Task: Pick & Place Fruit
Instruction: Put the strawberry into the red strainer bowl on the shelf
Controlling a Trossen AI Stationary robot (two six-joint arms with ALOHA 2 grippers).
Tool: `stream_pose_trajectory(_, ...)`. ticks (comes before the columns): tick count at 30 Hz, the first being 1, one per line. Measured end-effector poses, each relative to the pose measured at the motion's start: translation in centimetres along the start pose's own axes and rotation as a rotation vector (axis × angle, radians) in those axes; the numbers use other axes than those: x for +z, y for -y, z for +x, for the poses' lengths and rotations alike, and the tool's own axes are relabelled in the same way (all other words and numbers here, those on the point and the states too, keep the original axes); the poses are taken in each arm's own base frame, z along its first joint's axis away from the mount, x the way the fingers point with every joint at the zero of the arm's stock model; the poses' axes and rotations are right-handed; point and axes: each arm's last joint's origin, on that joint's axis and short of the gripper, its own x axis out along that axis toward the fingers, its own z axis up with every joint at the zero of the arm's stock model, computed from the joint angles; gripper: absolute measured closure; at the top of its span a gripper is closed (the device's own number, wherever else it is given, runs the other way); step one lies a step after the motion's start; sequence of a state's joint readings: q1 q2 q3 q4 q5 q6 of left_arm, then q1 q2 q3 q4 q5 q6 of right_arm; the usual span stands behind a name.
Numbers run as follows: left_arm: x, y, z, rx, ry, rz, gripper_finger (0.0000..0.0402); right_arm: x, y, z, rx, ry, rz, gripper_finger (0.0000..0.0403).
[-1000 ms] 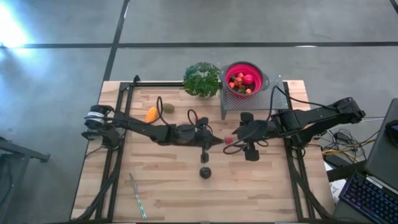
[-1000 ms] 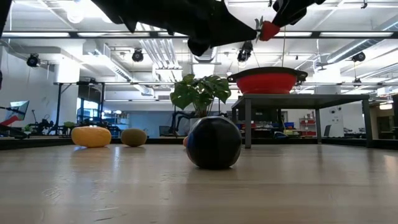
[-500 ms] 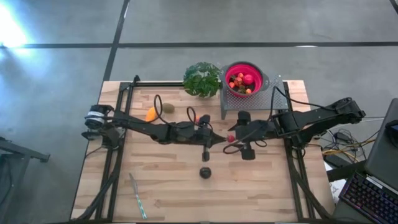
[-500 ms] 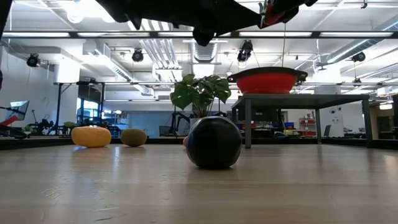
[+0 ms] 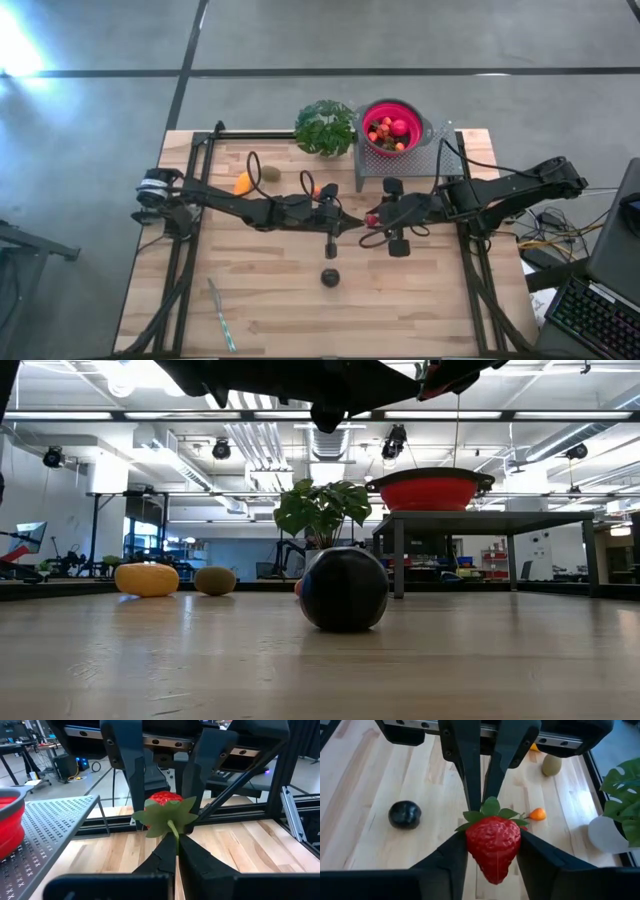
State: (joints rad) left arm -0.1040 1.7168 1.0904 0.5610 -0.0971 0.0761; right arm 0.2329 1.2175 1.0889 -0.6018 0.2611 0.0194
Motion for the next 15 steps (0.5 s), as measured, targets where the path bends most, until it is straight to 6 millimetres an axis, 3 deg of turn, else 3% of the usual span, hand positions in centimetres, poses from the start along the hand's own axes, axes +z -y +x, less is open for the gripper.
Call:
stream_pose_trajectory(4,0.00,0.00,0.00,0.000,0.000,0.000,0.0392,0.01,0.00,-0.01,0.000,0.000,-0.005,0.0277)
stream_pose_trajectory(11,-0.01,0.02,0.01,-0.001,0.000,-0.007,0.0389,0.02,0.00,-0.01,0.000,0.001,-0.002,0.0257)
stream_pose_trajectory(15,-0.01,0.14,0.00,-0.008,-0.001,-0.001,0.0356,0.03,0.00,-0.01,0.000,0.002,0.000,0.0267)
